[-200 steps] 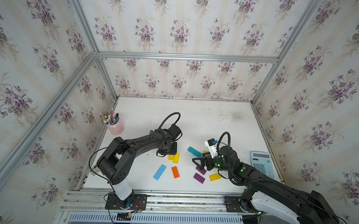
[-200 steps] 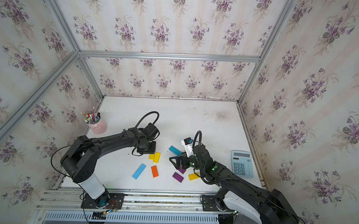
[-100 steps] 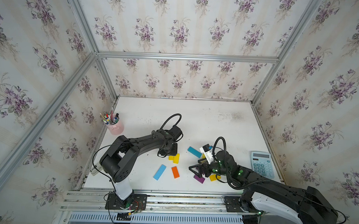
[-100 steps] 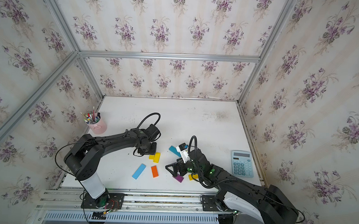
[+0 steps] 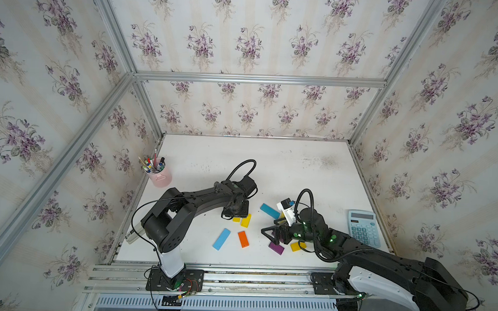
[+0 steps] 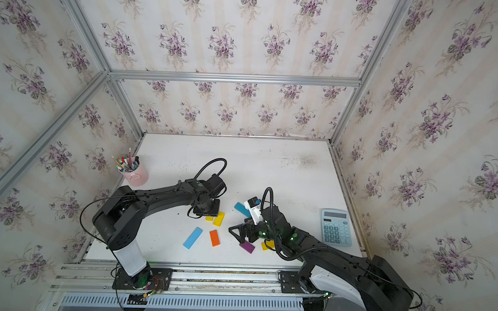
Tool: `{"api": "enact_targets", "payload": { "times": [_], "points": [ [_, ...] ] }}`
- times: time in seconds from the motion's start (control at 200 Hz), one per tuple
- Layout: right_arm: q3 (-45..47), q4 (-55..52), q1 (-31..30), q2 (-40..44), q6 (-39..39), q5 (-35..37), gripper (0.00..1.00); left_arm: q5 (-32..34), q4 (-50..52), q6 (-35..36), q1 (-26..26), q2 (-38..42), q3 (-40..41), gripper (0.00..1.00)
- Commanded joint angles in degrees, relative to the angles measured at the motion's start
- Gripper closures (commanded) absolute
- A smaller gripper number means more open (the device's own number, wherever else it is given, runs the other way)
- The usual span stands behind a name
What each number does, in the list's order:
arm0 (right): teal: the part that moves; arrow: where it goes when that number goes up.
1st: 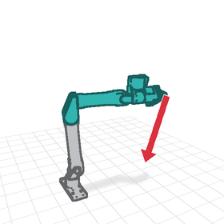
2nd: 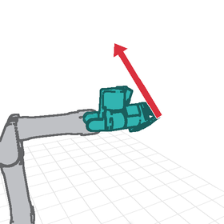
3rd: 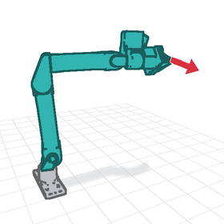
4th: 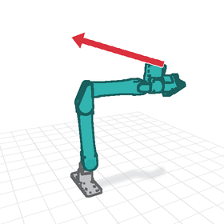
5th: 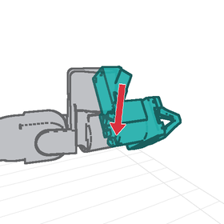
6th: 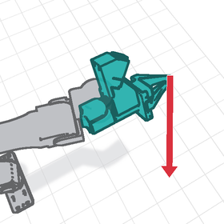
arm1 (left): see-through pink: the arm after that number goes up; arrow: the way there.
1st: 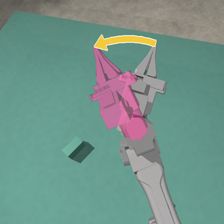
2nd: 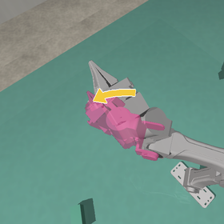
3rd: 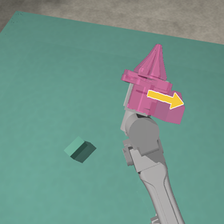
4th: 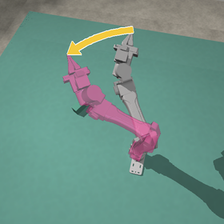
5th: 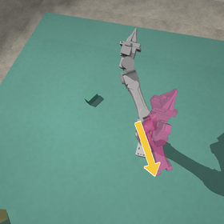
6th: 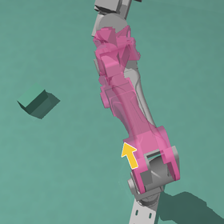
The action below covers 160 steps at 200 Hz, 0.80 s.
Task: Assemble the letter t with building blocks
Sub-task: Pick up the building block from the center of the board.
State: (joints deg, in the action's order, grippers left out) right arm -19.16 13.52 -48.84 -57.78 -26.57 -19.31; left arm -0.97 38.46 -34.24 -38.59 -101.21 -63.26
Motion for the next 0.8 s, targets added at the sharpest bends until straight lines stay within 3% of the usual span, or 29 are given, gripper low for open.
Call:
{"api": "enact_targets", "payload": {
  "times": [0.0, 0.33, 0.55, 0.794],
  "points": [
    [-0.2, 1.2, -0.1, -0.3, 0.5, 0.1, 0.00, 1.6, 1.2, 0.5, 0.0, 0.1, -0.5, 0.50],
    [0.0, 0.8, -0.1, -0.1, 0.7, 0.5, 0.00, 1.7, 1.1, 1.1, 0.0, -1.7, -0.7, 0.52],
    [-0.2, 1.5, -0.1, -0.9, 0.7, -0.2, 0.00, 1.8, 1.9, 3.0, 0.0, -1.9, -1.1, 0.69],
    [-1.5, 1.0, -0.1, -2.1, 1.8, -0.4, 0.00, 1.9, 4.7, 9.7, 0.0, -1.6, -3.6, 0.75]
  ]
}}
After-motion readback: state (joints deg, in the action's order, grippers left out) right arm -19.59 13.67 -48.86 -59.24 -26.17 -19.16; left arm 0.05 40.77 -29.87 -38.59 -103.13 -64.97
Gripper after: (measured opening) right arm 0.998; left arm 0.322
